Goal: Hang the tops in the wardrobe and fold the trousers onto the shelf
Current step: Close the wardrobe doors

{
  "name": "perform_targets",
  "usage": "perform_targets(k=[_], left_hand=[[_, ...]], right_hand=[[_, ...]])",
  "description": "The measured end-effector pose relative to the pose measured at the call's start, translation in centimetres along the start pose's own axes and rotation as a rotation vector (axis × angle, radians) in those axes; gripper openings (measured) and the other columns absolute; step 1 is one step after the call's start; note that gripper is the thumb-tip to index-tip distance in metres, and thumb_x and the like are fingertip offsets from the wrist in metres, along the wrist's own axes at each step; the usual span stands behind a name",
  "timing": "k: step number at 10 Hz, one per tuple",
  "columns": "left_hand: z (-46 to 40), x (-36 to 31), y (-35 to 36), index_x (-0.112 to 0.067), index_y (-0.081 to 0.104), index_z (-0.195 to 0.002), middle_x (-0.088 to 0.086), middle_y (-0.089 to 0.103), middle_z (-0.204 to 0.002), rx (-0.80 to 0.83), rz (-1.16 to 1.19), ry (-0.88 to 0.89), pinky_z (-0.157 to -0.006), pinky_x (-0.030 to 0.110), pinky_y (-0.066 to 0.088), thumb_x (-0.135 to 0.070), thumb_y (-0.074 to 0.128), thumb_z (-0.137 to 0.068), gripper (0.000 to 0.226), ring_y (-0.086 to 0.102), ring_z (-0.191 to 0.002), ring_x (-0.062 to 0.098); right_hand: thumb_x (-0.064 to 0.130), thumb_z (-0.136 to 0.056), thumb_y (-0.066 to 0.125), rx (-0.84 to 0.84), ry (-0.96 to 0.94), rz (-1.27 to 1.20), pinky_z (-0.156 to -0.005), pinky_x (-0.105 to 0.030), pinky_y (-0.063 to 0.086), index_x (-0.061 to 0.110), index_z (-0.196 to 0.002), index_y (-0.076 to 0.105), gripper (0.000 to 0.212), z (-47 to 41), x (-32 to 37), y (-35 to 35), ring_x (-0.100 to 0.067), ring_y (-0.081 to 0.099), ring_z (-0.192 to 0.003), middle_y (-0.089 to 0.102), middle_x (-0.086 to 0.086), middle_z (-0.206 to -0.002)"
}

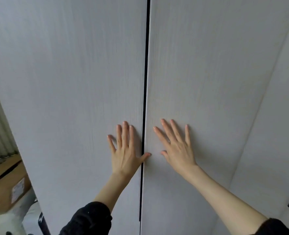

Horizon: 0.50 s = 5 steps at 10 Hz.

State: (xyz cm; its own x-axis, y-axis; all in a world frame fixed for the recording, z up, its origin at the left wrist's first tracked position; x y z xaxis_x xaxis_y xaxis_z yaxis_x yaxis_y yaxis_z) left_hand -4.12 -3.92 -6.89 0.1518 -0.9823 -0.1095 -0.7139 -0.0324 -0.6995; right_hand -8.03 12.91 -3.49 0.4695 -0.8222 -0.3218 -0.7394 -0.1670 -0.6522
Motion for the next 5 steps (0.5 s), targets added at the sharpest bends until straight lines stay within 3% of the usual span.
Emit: perform_targets(k=[2, 3, 4, 5], left_hand=[[-0.7, -0.1, 1.6, 0.001, 0.027, -0.138, 0.025, 0.031, -0.146, -0.051, -0.099, -0.027, -0.100, 0.068, 0.024, -0.063, 0.070, -0.062, 0.109, 0.020, -0.137, 0.041], [-0.9, 0.0, 1.9, 0.000, 0.028, -0.137, 0.022, 0.025, -0.145, -0.052, -0.124, -0.024, -0.099, 0.069, 0.023, -0.069, 0.054, -0.070, 0.099, 0.018, -0.136, 0.042], [-1.0, 0.3, 2.4, -0.002, 0.028, -0.138, 0.021, 0.021, -0.146, -0.065, -0.139, 0.005, -0.100, 0.068, 0.016, -0.072, 0.040, -0.074, 0.095, 0.016, -0.137, 0.041], [-0.9, 0.6, 2.9, -0.003, 0.025, -0.140, 0.020, 0.019, -0.148, -0.081, -0.128, 0.033, -0.102, 0.067, 0.011, -0.073, 0.036, -0.075, 0.096, 0.009, -0.138, 0.040]], right_hand=[[0.046, -0.057, 0.083, -0.083, -0.033, 0.042, -0.109, -0.064, 0.015, 0.026, -0.148, 0.021, 0.112, -0.9, -0.5, 2.8, -0.028, 0.016, -0.143, 0.015, -0.003, -0.156], [0.052, -0.058, 0.081, -0.129, -0.044, 0.063, -0.109, -0.065, 0.014, 0.025, -0.148, 0.019, 0.113, -1.1, -0.9, 3.5, -0.029, 0.014, -0.144, 0.014, -0.004, -0.156], [0.047, -0.063, 0.079, -0.148, -0.052, -0.041, -0.109, -0.064, 0.012, 0.025, -0.147, 0.024, 0.103, -0.9, -0.6, 3.6, -0.028, 0.013, -0.144, 0.017, -0.004, -0.156], [0.039, -0.078, 0.065, -0.282, -0.026, -0.316, -0.109, -0.060, 0.020, 0.018, -0.132, 0.052, 0.059, -1.4, -1.4, 2.0, -0.021, 0.029, -0.137, 0.039, -0.006, -0.148]])
Point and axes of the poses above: each hand's wrist, its own z-axis away from the middle knuckle, its own y-axis out of the palm, x = y × z, the point moved 2 cm from there along -z, towards the middle knuckle
